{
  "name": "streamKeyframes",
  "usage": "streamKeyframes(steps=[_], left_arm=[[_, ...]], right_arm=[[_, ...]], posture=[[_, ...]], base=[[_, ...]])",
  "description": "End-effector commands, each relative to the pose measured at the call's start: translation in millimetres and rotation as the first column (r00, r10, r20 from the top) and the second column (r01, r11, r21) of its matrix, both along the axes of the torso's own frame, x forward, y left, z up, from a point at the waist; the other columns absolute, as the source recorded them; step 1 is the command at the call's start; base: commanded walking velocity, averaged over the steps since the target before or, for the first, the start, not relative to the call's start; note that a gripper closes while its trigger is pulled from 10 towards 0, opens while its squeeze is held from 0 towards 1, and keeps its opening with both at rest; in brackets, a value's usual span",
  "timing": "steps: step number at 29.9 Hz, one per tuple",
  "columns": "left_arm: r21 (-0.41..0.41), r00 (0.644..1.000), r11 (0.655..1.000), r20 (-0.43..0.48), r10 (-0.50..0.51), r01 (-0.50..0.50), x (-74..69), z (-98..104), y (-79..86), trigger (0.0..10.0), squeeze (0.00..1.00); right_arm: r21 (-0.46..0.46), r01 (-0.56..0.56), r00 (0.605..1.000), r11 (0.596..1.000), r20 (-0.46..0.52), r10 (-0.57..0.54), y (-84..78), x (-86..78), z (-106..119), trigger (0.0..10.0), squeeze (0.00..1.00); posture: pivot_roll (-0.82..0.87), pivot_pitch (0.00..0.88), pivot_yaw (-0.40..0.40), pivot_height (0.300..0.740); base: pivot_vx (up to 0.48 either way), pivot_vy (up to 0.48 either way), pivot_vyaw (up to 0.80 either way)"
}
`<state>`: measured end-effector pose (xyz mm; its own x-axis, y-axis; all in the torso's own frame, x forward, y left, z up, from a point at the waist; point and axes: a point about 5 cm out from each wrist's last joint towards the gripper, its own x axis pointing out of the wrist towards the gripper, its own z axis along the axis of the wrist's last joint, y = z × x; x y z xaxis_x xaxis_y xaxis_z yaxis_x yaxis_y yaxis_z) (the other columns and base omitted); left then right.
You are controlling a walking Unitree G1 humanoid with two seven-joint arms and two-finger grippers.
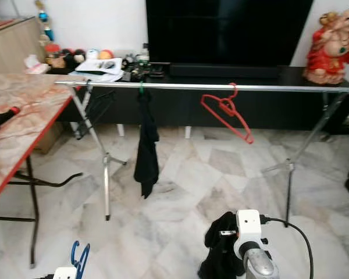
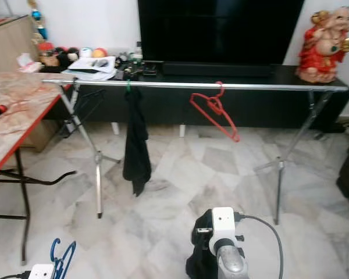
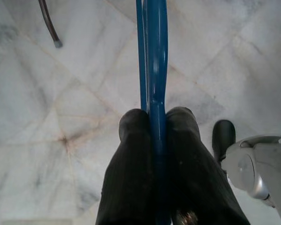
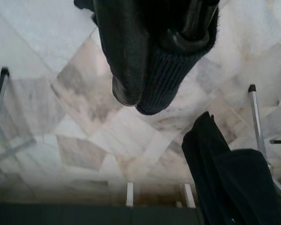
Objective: Hang hanger
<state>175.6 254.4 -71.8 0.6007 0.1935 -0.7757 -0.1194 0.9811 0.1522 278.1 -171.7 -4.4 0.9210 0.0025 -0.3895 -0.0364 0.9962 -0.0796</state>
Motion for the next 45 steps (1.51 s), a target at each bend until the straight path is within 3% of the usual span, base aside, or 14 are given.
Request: streamKeyframes(steps=[1,20,31,38,45], left_arm=[[-0.005,1.0,1.0,-0.002,0.0,0.0,-0.2,-0.4,-0.7,10.0,0.0],[-0.026,1.0,1.0,-0.01,-0.007,0.007,-7.8,-5.0,-5.9,10.0,0.0],[-0.036,0.999,0.999,0.019,-0.037,0.037,11.9,-0.2,-20.5,10.0,0.0],[-0.035,0.999,0.999,0.02,-0.026,0.026,7.7,-1.1,-16.8,10.0,0.0],[-0.028,1.0,0.999,0.009,-0.015,0.015,-1.4,-0.8,-1.9,10.0,0.0]], right_arm=[[0.004,0.008,1.0,1.0,0.021,-0.008,-1.3,2.6,3.7,10.0,0.0],[0.003,0.017,0.999,1.0,0.028,-0.017,-1.8,2.9,4.4,10.0,0.0],[0.01,0.022,0.999,1.0,0.041,-0.023,0.7,6.4,7.4,10.0,0.0],[0.012,0.011,0.999,1.0,0.04,-0.011,3.7,6.0,7.0,10.0,0.0],[0.011,0.016,0.999,1.0,0.048,-0.016,1.6,7.1,8.7,10.0,0.0]], posture=[[0.03,0.014,0.034,0.74],[-0.01,0.0,0.047,0.74],[0.01,0.0,0.064,0.74],[0.03,0.0,0.058,0.74],[0.03,0.0,0.057,0.74]], base=[[0.0,0.0,0.0],[0.0,0.0,0.0],[0.0,0.0,0.0],[-0.207,0.0,0.0],[-0.247,0.0,0.0]])
